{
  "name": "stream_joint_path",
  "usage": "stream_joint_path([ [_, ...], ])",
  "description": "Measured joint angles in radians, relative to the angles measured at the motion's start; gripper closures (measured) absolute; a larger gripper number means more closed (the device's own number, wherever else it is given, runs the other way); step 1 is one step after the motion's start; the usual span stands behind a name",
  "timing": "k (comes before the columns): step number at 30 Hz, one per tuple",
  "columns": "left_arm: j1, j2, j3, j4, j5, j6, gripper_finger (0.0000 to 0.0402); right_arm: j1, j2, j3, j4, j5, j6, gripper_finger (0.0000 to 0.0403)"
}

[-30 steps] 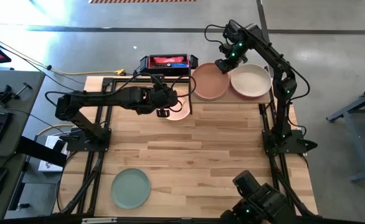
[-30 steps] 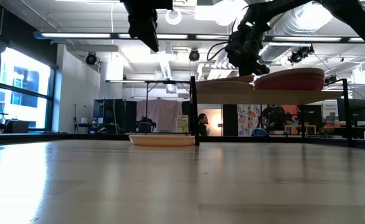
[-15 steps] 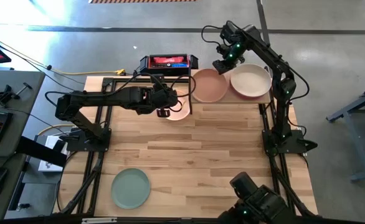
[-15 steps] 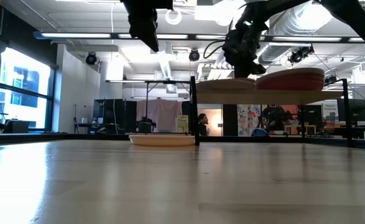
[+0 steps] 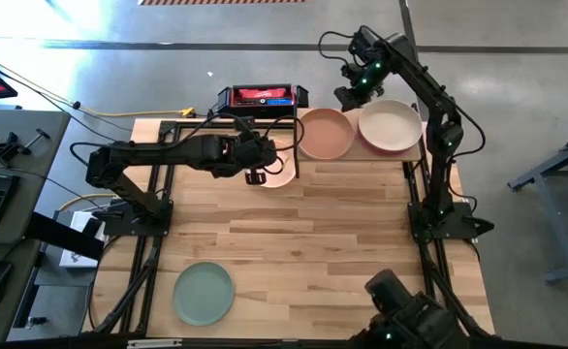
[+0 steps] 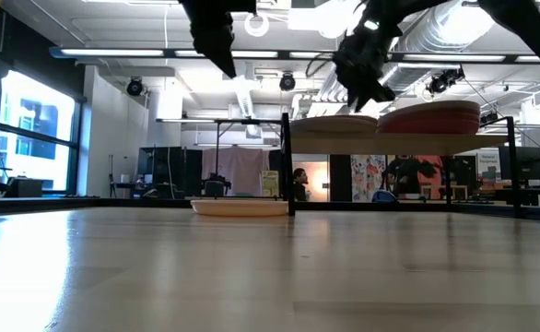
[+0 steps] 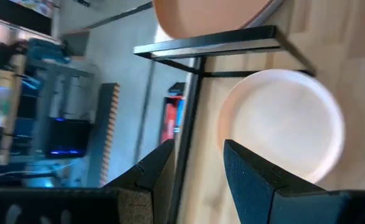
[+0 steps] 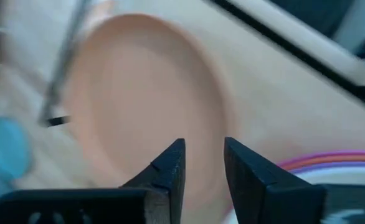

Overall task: Place and stack plates onto a shelf
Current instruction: Stack the light brown plate on top of the brown plate

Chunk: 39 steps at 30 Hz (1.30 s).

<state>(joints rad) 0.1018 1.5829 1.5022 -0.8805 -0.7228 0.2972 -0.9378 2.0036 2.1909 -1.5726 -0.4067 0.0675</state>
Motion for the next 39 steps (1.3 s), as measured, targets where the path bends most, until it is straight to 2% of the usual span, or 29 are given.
stream_joint_path([
  [3,0.015,0.000,0.000,-0.048,0.065,-0.072,0.0273,0.035,-0.017,0.007,0.002,-0.075,0.002,0.0320],
  [11,0.086,0.000,0.000,-0.246,0.091,-0.274,0.0273,0.231,-0.033,-0.002,0.001,-0.065,0.001,0.0324],
  [14,0.111,0.000,0.000,-0.301,0.108,-0.323,0.0273,0.307,-0.033,-0.002,0.001,-0.040,0.004,0.0324],
  [21,0.158,0.000,0.000,-0.352,0.223,-0.411,0.0273,0.433,-0.032,-0.028,0.008,0.034,0.027,0.0324],
  [24,0.167,0.000,0.000,-0.373,0.225,-0.425,0.0273,0.460,-0.033,-0.065,0.015,0.074,0.030,0.0324],
  [31,0.190,0.000,0.000,-0.451,0.220,-0.445,0.0273,0.474,-0.031,-0.185,0.037,0.058,0.052,0.0324],
  [39,0.214,0.000,0.000,-0.494,0.217,-0.445,0.0273,0.474,-0.032,-0.212,0.094,0.073,0.048,0.0324],
])
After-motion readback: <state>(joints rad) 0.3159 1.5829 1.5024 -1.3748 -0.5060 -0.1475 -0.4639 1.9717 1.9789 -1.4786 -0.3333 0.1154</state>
